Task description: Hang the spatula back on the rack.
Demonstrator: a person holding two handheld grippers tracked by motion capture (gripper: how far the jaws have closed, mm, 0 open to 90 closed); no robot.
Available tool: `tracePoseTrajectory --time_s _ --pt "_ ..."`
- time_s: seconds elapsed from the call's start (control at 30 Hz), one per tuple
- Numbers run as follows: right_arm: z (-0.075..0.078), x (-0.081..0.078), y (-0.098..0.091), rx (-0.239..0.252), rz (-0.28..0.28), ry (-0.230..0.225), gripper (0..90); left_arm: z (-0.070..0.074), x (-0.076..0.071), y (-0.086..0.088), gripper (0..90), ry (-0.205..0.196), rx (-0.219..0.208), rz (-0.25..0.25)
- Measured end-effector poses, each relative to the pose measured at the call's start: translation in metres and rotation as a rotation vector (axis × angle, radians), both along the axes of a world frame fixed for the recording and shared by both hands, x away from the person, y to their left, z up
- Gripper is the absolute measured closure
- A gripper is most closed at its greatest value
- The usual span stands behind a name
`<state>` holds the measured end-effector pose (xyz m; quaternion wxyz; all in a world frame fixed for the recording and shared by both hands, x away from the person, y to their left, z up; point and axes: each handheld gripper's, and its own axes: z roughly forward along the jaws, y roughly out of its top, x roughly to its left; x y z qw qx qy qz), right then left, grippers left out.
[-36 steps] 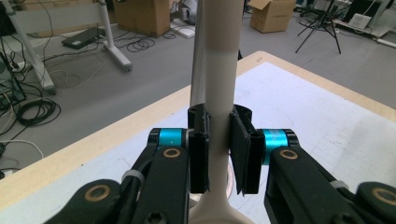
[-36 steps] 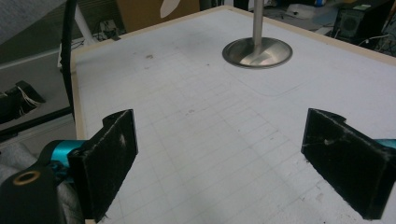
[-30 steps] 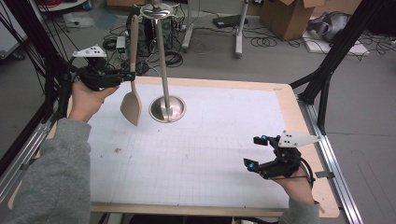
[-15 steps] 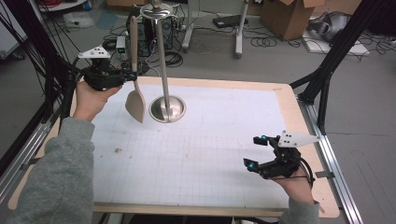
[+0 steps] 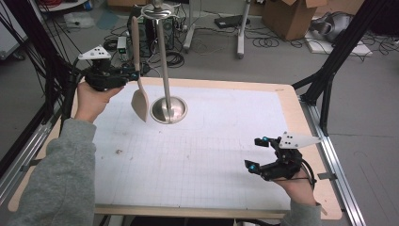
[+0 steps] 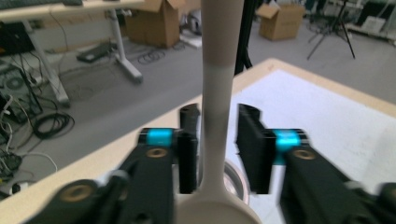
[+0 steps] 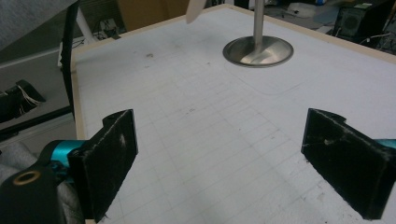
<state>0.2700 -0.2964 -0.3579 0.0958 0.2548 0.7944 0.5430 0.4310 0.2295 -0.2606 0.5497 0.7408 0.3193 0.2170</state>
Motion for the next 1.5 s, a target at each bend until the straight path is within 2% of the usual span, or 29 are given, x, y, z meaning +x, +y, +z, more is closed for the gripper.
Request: tracePoseTrajectory --time_s 0.13,0.23,0.33,0.43,0.63,1.0,1.23,1.5 --pt "0.000 0.000 0.000 -0.002 0.001 0.000 9.6 0.001 -0.003 0.004 49.3 -0.015 0.003 0.010" --pt "0.000 0.000 0.001 -0.002 0.002 0.001 9.6 0.001 -0.005 0.006 37.7 -0.023 -0.002 0.020" --pt "0.000 0.000 0.002 -0.003 0.003 0.001 9.6 0.001 -0.009 0.009 31.8 -0.034 0.002 0.032" --pt "0.000 0.001 0.002 -0.008 0.005 -0.001 9.6 0.002 -0.013 0.010 25.1 -0.023 0.012 0.055" --pt "-0.001 0.001 0.005 -0.010 0.011 -0.005 9.6 -0.001 -0.019 0.014 18.0 -0.019 -0.004 0.074" --pt "0.000 0.000 0.007 -0.012 0.017 -0.001 9.6 -0.006 -0.035 0.021 12.7 -0.042 -0.007 0.101" --pt "0.000 0.000 0.010 -0.013 0.025 -0.003 9.6 -0.010 -0.051 0.027 12.7 -0.072 -0.002 0.121" --pt "0.001 0.000 0.013 -0.019 0.031 -0.006 9.6 -0.019 -0.070 0.035 12.6 -0.082 -0.014 0.157"
